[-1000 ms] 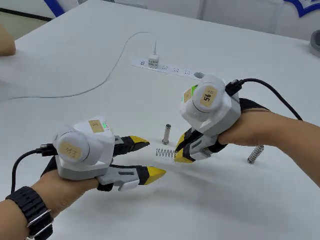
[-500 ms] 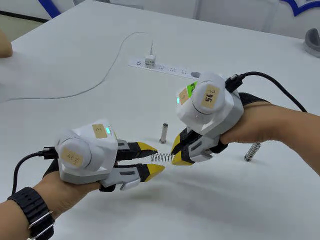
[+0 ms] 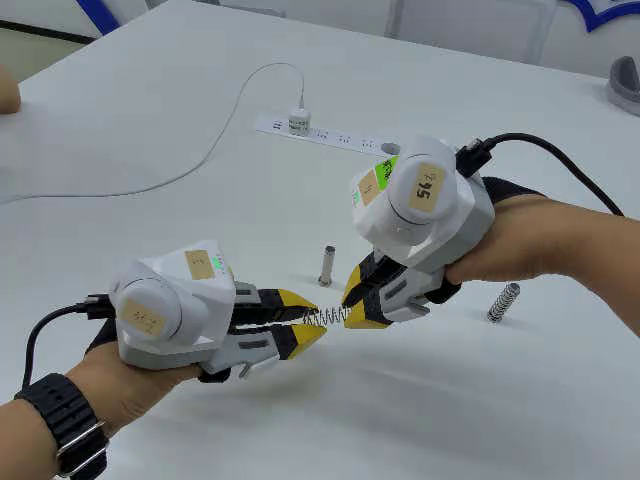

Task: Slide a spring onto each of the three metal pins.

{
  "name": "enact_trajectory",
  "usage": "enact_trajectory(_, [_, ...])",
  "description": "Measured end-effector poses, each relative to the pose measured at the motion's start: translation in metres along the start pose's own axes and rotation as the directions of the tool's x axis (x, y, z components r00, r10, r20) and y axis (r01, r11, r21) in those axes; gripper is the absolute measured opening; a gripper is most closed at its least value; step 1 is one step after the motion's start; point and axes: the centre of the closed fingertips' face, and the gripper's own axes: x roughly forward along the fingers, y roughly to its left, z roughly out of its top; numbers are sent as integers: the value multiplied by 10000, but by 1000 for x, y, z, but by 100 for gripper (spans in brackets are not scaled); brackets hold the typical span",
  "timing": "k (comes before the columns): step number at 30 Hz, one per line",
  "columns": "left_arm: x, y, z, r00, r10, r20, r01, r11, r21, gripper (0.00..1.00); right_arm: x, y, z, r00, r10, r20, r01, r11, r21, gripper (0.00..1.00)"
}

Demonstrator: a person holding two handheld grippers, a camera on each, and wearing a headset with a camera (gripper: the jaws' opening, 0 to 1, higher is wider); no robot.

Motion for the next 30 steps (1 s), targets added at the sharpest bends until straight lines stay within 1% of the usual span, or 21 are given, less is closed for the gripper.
enact_trajectory(6, [1, -2, -1, 10000, -56, -40, 56, 10000, -20, 12, -8, 1, 12, 9999, -34, 165, 37, 9998, -197, 11])
enact_trajectory(12, [3, -4, 0, 9999, -125, -50, 125, 9999, -3, 12, -12, 3, 23, 9996, -61, 279, 73, 9991, -408, 11])
enact_trajectory(15, [3, -6, 0, 9998, -181, -46, 181, 9998, 10, 12, -13, 3, 29, 9990, -31, 453, 52, 9990, -450, 11])
enact_trajectory(23, [5, -8, 3, 9997, -253, 12, 253, 9997, 12, 11, -13, 4, 39, 9982, -58, 595, 94, 9981, -607, 11])
enact_trajectory(30, [7, -10, 5, 9996, -289, 67, 289, 9996, -12, 11, -13, 5, 43, 9977, -17, 677, 59, 9981, -610, 12])
